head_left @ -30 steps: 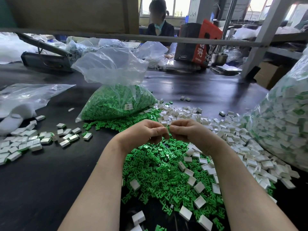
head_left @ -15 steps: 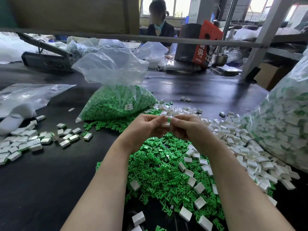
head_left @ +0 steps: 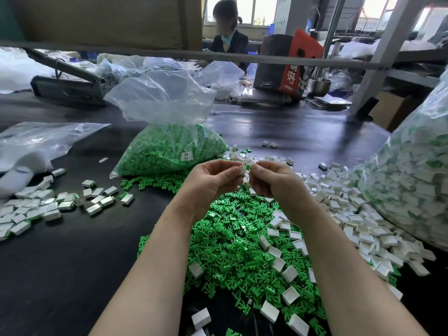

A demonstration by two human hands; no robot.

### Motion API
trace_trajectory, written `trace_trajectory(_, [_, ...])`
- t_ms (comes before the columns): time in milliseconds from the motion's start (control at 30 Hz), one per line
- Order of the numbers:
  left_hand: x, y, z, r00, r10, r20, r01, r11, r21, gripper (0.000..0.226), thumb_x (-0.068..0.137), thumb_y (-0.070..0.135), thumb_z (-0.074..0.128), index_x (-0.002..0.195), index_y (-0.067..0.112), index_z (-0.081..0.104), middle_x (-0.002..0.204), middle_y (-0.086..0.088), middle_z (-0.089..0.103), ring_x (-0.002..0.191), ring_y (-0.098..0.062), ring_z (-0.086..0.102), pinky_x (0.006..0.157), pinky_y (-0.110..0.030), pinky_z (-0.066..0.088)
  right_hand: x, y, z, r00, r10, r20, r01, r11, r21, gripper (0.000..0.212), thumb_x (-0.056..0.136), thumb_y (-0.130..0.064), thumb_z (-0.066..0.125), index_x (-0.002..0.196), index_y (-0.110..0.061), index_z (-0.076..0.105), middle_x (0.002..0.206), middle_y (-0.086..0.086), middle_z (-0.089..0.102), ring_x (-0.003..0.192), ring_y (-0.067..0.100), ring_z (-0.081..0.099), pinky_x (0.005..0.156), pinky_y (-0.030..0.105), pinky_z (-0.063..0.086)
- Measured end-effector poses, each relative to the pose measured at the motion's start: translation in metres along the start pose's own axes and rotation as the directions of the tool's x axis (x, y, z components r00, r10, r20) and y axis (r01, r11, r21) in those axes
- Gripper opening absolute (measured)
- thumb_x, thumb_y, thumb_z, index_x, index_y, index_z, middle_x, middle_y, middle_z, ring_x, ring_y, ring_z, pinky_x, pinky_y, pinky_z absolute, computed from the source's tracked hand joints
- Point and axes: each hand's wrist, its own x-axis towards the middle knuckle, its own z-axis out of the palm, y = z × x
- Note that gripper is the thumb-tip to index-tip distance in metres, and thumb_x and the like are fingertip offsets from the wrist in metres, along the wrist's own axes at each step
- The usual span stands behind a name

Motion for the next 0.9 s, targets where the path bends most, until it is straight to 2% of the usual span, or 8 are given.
trace_trajectory(200, [0.0007, -0.0003, 0.0034, 0.998, 0.058, -0.019, -0.056, 0.993, 0.104, 0.023, 0.068, 0.017, 0.074, 0.089, 0.007, 0.074, 0.081, -0.010, 0.074, 0.070, -0.015, 0.070, 0.069, -0.024, 0.058, 0.0008, 0.0003, -0.0002, 0.999, -0.032, -0.023, 0.031, 0.999, -0.040, 0.032, 0.100, -0.013, 0.050, 0.070, -0.008, 0.058, 0.054, 0.003, 0.050, 0.049, 0.010, 0.042, 0.049, 0.018, 0.035])
trace_trajectory(333, [0.0002, 0.0006, 0.0024, 0.994, 0.100, -0.031, -0.094, 0.982, 0.161, 0.023, 0.068, 0.020, 0.075, 0.088, 0.009, 0.075, 0.082, -0.010, 0.074, 0.072, -0.015, 0.069, 0.069, -0.023, 0.058, 0.0005, 0.0007, -0.0004, 0.997, -0.068, -0.030, 0.063, 0.987, -0.148, 0.033, 0.100, -0.015, 0.052, 0.067, -0.011, 0.058, 0.054, 0.002, 0.051, 0.051, 0.012, 0.042, 0.050, 0.020, 0.034])
trace_trajectory(467, [0.0000, 0.0003, 0.0021, 0.994, 0.109, -0.029, -0.102, 0.979, 0.177, 0.022, 0.068, 0.020, 0.075, 0.087, 0.010, 0.075, 0.082, -0.009, 0.074, 0.073, -0.015, 0.069, 0.071, -0.025, 0.057, 0.0006, 0.0023, 0.0005, 0.996, -0.079, -0.035, 0.073, 0.983, -0.166, 0.033, 0.099, -0.015, 0.053, 0.067, -0.013, 0.059, 0.054, 0.000, 0.052, 0.050, 0.010, 0.044, 0.051, 0.020, 0.035])
trace_trajectory(567, [0.0003, -0.0004, 0.0014, 0.994, 0.112, -0.019, -0.106, 0.976, 0.191, 0.021, 0.068, 0.021, 0.075, 0.087, 0.011, 0.076, 0.084, -0.011, 0.075, 0.076, -0.017, 0.070, 0.073, -0.026, 0.058, 0.0010, 0.0026, -0.0004, 0.996, -0.089, 0.002, 0.087, 0.978, -0.188, 0.029, 0.099, -0.013, 0.053, 0.071, -0.008, 0.060, 0.060, 0.007, 0.053, 0.056, 0.018, 0.046, 0.056, 0.028, 0.038])
trace_trajectory(700, [0.0008, -0.0001, -0.0009, 0.992, 0.123, 0.021, -0.124, 0.965, 0.233, 0.020, 0.073, 0.021, 0.075, 0.089, 0.011, 0.075, 0.082, -0.007, 0.074, 0.075, -0.014, 0.069, 0.072, -0.023, 0.057, 0.0008, 0.0017, -0.0022, 0.994, -0.075, 0.076, 0.083, 0.990, -0.117, 0.027, 0.100, -0.007, 0.050, 0.074, -0.006, 0.058, 0.062, 0.003, 0.053, 0.054, 0.011, 0.047, 0.053, 0.018, 0.040])
trace_trajectory(800, [-0.0006, -0.0013, -0.0014, 0.993, 0.084, 0.084, -0.113, 0.888, 0.445, 0.013, 0.093, 0.021, 0.061, 0.093, 0.009, 0.065, 0.074, 0.001, 0.070, 0.067, -0.008, 0.062, 0.064, -0.022, 0.050, 0.0005, 0.0029, -0.0021, 0.994, -0.067, 0.082, 0.074, 0.994, -0.079, 0.027, 0.099, -0.006, 0.050, 0.073, -0.006, 0.057, 0.063, 0.005, 0.051, 0.054, 0.011, 0.047, 0.053, 0.017, 0.039])
trace_trajectory(900, [-0.0045, -0.0034, 0.0019, 0.985, 0.019, 0.174, -0.114, 0.824, 0.555, 0.029, 0.104, 0.024, 0.040, 0.083, 0.014, 0.057, 0.069, 0.001, 0.062, 0.061, -0.011, 0.051, 0.057, -0.022, 0.038, 0.0000, 0.0050, -0.0016, 0.994, -0.037, 0.101, 0.043, 0.998, -0.049, 0.027, 0.099, -0.006, 0.049, 0.073, -0.007, 0.056, 0.060, 0.003, 0.048, 0.052, 0.009, 0.044, 0.051, 0.016, 0.036])
